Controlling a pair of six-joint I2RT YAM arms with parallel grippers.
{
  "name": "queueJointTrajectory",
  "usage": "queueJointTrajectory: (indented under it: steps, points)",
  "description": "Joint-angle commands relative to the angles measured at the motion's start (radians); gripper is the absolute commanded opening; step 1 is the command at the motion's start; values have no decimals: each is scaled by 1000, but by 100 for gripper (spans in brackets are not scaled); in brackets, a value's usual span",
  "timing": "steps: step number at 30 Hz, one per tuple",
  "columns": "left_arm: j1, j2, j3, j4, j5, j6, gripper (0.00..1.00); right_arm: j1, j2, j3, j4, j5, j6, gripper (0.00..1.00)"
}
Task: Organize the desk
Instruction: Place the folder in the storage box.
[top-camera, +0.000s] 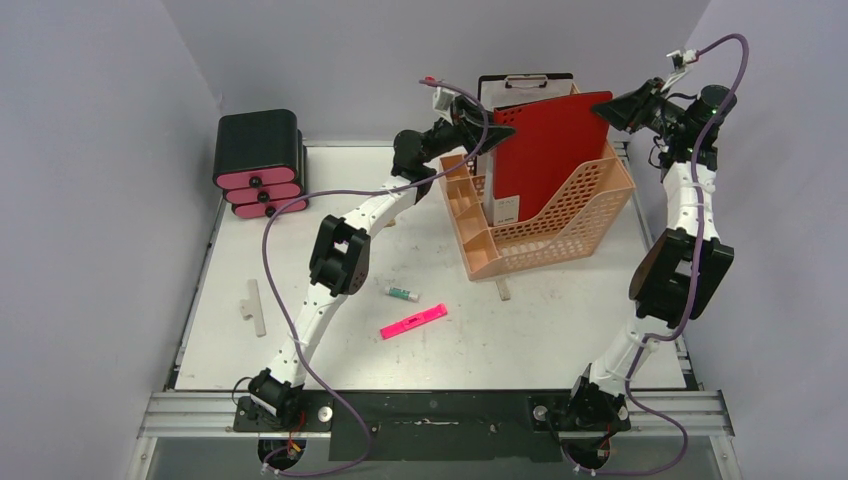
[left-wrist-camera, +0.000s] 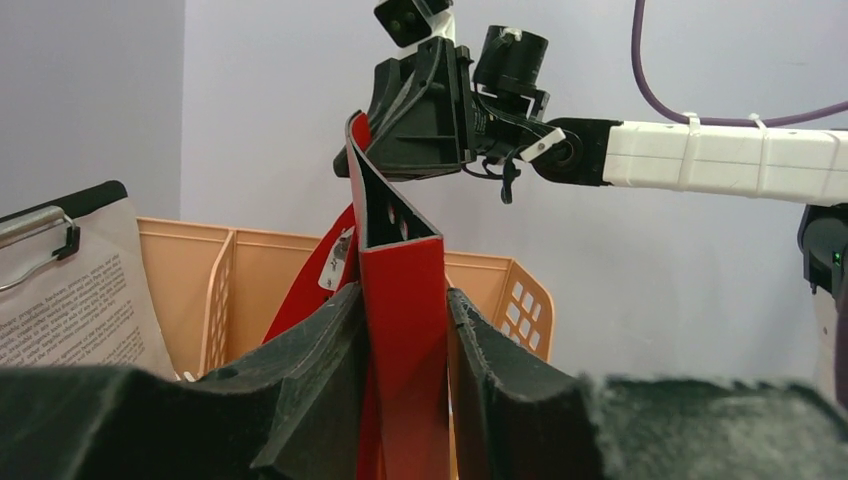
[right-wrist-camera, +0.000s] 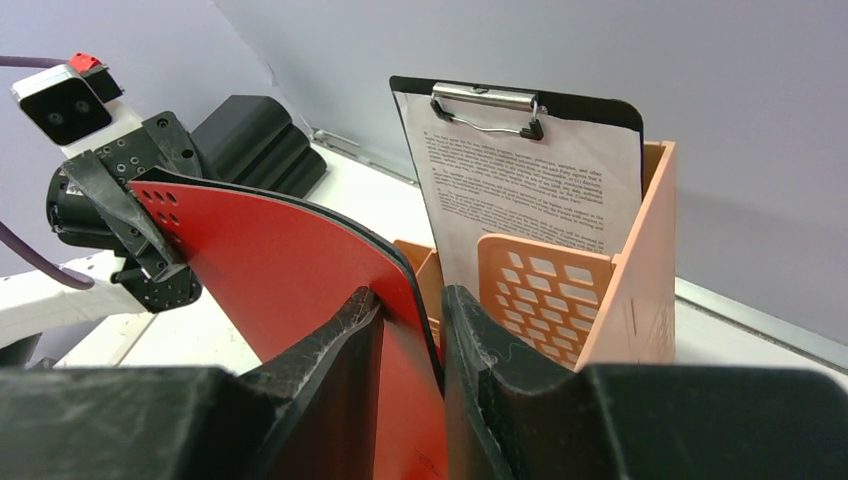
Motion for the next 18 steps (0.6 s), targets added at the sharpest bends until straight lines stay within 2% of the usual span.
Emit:
queueJointTrajectory:
  steps: [1, 5, 9, 12, 14, 18]
  points:
    - [-27, -42, -8, 87, 186, -37, 34, -80, -14, -7, 126, 299, -31, 12]
    - [-20, -57, -23, 77, 189, -32, 47, -88, -52, -79, 125, 279, -68, 36]
    - [-8, -84, -51, 66, 198, -26, 63, -103, -89, -119, 88, 283, -131, 61]
    - [4, -112, -76, 57, 206, -21, 84, -117, -122, -136, 50, 298, -187, 74]
    - [14, -130, -91, 47, 208, -18, 99, -129, -148, -152, 41, 297, -205, 79]
    - [39, -183, -113, 10, 215, -7, 96, -154, -214, -195, 29, 281, -241, 85]
